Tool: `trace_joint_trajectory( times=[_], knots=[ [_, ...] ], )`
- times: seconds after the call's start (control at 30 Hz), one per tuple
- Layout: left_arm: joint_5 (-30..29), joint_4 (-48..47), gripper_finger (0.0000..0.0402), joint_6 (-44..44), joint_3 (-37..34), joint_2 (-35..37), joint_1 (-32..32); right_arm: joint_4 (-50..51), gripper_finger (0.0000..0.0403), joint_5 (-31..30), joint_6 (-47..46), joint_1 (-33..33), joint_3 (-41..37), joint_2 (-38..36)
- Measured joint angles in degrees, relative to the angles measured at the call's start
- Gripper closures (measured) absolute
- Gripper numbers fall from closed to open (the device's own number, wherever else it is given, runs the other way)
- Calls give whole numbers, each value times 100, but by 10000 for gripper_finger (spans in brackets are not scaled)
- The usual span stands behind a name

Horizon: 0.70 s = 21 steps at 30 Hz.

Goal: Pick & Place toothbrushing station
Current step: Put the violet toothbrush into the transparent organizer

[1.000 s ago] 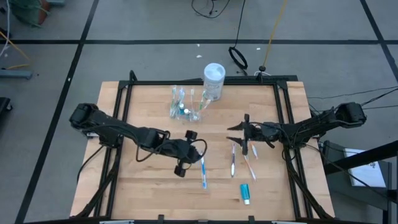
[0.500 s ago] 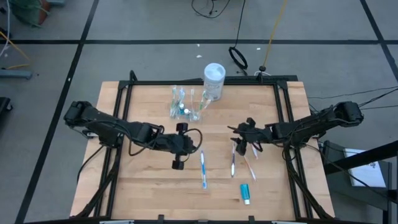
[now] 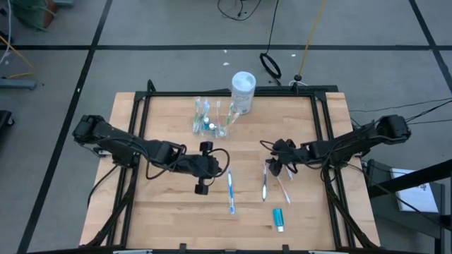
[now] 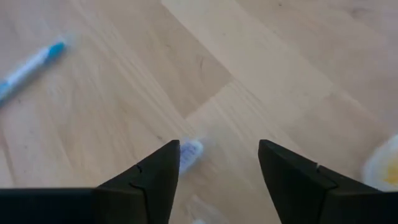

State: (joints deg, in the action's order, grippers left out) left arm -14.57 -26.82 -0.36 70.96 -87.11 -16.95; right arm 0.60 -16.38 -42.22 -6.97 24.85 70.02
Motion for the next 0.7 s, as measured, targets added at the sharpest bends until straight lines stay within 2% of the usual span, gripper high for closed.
trace_joint_trajectory(
  times=[0.3, 0.43, 0.57, 0.7],
  knots=[
    [-50, -3, 380, 4, 0, 0, 2, -1151, 188, 425, -30, 23, -155, 777],
    [-52, -13, 380, -3, 0, 0, 2, -1382, 195, 389, 11, 23, -134, 1142],
    [-52, -44, 380, -15, 0, 0, 2, -1482, 219, 359, 239, 23, -128, 1296],
    [-52, -41, 380, 2, 0, 0, 2, -1952, 263, 622, 586, 38, -153, 1321]
  ],
)
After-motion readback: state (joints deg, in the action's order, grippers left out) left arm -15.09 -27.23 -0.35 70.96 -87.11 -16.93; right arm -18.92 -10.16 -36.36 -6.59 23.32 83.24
